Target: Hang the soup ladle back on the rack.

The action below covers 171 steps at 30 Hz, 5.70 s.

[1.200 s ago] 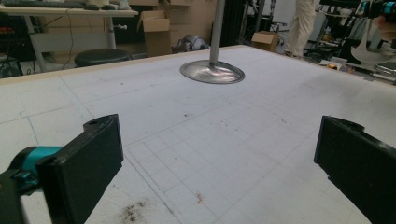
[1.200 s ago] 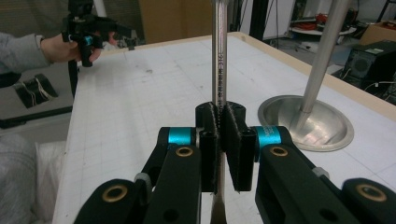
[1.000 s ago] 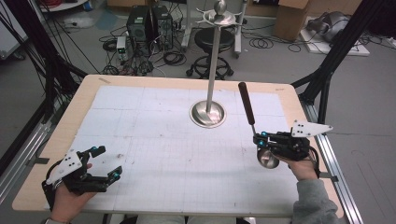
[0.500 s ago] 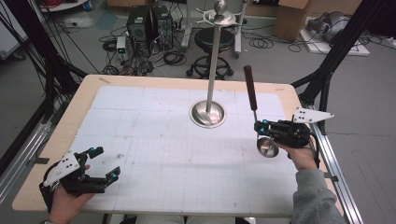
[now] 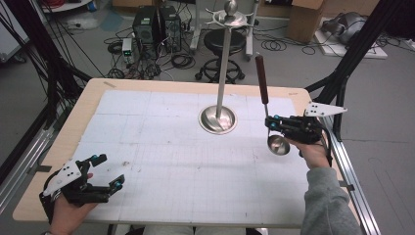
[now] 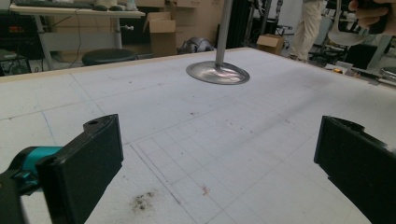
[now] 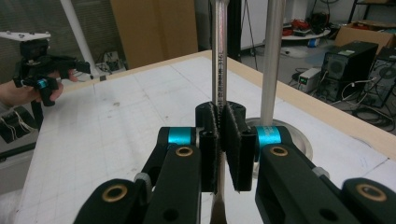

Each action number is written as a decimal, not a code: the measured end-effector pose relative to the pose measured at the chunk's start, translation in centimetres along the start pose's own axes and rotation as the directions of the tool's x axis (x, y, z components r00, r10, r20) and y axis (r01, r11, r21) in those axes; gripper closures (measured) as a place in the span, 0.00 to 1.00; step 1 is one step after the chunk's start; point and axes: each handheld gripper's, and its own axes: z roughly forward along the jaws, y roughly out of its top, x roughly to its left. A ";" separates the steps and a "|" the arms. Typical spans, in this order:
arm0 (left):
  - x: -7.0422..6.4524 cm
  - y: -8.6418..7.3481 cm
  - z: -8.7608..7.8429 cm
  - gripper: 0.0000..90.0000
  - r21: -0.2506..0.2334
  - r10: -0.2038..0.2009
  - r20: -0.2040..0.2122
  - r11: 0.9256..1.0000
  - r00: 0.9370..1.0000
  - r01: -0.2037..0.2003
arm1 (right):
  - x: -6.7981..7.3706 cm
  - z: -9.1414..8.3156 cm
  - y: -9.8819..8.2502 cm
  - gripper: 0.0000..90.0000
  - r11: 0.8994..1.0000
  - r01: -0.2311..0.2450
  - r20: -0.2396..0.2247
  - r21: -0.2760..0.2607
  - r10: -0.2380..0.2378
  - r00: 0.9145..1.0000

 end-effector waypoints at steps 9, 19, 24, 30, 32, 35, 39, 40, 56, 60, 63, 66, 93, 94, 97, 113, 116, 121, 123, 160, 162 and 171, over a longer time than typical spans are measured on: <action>0.5 0.2 -0.8 0.02 -0.046 -0.043 -0.011 0.998 0.999 0.042 | -0.8 0.9 0.8 0.94 1.000 0.014 -0.031 -0.007 -0.014 0.999; 0.5 0.0 -1.1 0.02 -0.039 -0.042 -0.018 0.998 0.999 0.041 | -1.7 1.3 2.0 0.94 1.000 0.021 -0.015 -0.011 -0.021 1.000; 0.5 0.1 -1.4 0.02 -0.047 -0.036 -0.019 0.998 0.999 0.036 | -2.1 1.3 3.1 0.94 0.999 0.026 0.009 -0.018 -0.026 1.000; 0.3 0.0 -1.4 0.02 -0.043 -0.022 -0.015 0.999 1.000 0.021 | -2.3 1.1 4.2 0.94 0.999 0.031 0.044 -0.025 -0.030 0.999; 0.2 0.0 -1.4 0.02 -0.049 0.003 -0.034 0.999 0.999 -0.004 | -2.4 1.1 4.4 0.94 0.999 0.032 0.045 -0.023 -0.031 0.999; 0.3 0.1 -1.6 0.02 -0.066 0.008 -0.054 0.998 0.999 -0.012 | -2.6 1.1 4.6 0.94 1.000 0.022 0.052 -0.022 -0.021 0.998; 0.4 0.0 -1.6 0.02 -0.058 0.003 -0.051 0.998 0.999 -0.006 | -3.0 1.2 4.9 0.94 1.000 0.010 0.072 -0.017 -0.008 0.997; 0.3 0.0 -1.5 0.02 -0.058 0.003 -0.049 0.998 0.999 -0.006 | -3.1 1.3 5.0 0.94 1.000 0.010 0.076 -0.016 -0.009 0.997; 0.3 -0.1 -1.7 0.02 -0.052 0.001 -0.053 0.999 0.999 -0.004 | -3.4 2.7 5.9 0.94 1.000 -0.003 0.086 -0.029 0.006 0.996; 0.3 -0.2 -1.7 0.02 -0.050 -0.004 -0.052 0.999 0.999 0.002 | -3.5 2.5 6.1 0.94 0.999 -0.009 0.084 -0.049 0.013 0.996; 0.3 -0.2 -1.6 0.02 -0.045 -0.002 -0.050 0.999 0.999 0.000 | -3.6 2.5 6.4 0.94 0.999 -0.006 0.085 -0.041 0.010 0.996; 0.3 -0.2 -1.6 0.02 -0.047 -0.004 -0.048 0.999 0.999 0.002 | -3.6 2.7 6.6 0.94 0.999 -0.001 0.078 -0.040 0.004 0.997; 0.3 -0.3 -2.1 0.02 -0.045 -0.005 -0.052 0.999 0.999 0.003 | -3.5 4.8 6.6 0.94 1.000 -0.001 0.075 -0.004 0.002 0.997; 0.3 -0.3 -2.1 0.02 -0.045 -0.006 -0.051 0.999 0.999 0.003 | -3.5 4.8 6.6 0.94 1.000 -0.002 0.074 -0.002 0.002 0.997; 0.3 -0.3 -2.1 0.02 -0.046 -0.007 -0.048 0.999 0.999 0.005 | -3.5 5.0 6.5 0.94 1.000 -0.005 0.077 0.002 0.005 0.997; 0.4 -0.1 -2.3 0.02 -0.059 -0.012 -0.041 0.998 0.999 0.010 | -3.4 7.1 6.7 0.94 0.999 -0.012 0.094 0.044 0.008 0.995; 0.4 -0.1 -2.4 0.02 -0.051 -0.015 -0.040 0.999 0.999 0.013 | -3.2 7.6 6.7 0.94 0.999 -0.012 0.096 0.050 0.007 0.995; 0.4 -0.1 -2.5 0.02 -0.050 -0.018 -0.043 0.999 0.999 0.016 | -3.3 7.8 6.7 0.93 0.999 -0.003 0.108 0.049 -0.002 0.994; 0.4 -0.1 -2.4 0.02 -0.051 -0.018 -0.042 0.999 0.999 0.015 | -3.3 7.8 6.7 0.93 0.999 0.006 0.113 0.048 -0.011 0.994; 0.6 0.4 -0.9 0.02 -0.058 -0.020 -0.031 0.998 0.999 0.018 | 0.5 4.6 2.2 0.00 0.997 0.064 0.147 0.048 -0.070 0.987; 0.7 0.4 -0.6 0.02 -0.055 -0.026 -0.028 0.998 0.999 0.024 | 0.8 4.3 1.7 0.00 0.997 0.066 0.139 0.045 -0.072 0.988; 0.6 0.7 0.8 0.02 -0.052 0.000 0.008 0.999 1.000 0.000 | 1.9 3.2 -1.4 0.00 0.998 0.034 0.170 0.061 -0.044 0.984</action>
